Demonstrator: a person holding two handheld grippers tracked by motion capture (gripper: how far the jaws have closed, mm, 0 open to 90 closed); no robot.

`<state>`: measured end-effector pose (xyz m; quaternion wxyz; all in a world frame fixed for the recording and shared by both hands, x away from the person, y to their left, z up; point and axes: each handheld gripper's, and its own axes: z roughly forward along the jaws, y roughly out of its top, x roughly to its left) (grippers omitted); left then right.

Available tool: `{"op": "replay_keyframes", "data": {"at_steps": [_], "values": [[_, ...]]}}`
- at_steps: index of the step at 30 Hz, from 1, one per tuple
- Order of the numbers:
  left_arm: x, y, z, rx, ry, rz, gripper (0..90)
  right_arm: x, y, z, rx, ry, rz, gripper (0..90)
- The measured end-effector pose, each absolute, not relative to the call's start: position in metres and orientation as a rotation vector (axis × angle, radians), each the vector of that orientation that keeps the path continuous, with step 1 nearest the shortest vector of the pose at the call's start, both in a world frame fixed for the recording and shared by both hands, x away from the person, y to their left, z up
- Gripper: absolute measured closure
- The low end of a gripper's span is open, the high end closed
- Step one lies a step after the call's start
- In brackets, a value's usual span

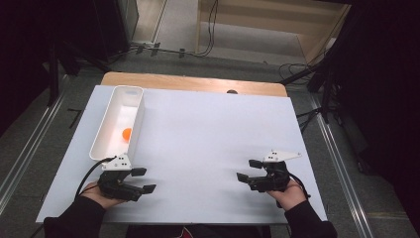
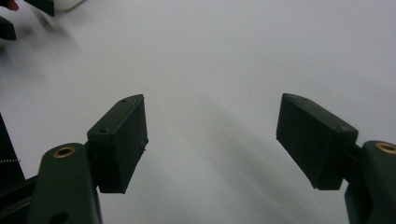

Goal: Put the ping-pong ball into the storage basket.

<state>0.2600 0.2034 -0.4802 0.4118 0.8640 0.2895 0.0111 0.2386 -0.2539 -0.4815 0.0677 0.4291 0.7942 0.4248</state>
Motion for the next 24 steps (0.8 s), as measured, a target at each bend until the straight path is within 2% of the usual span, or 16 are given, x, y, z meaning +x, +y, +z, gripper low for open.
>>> {"op": "replay_keyframes", "data": {"at_steps": [24], "values": [[0.260, 0.201, -0.482, 2.184, 0.736, 0.052, 28.8, 0.219, -0.264, -0.497, 1.302, 2.387, 1.241, 23.4]]}}
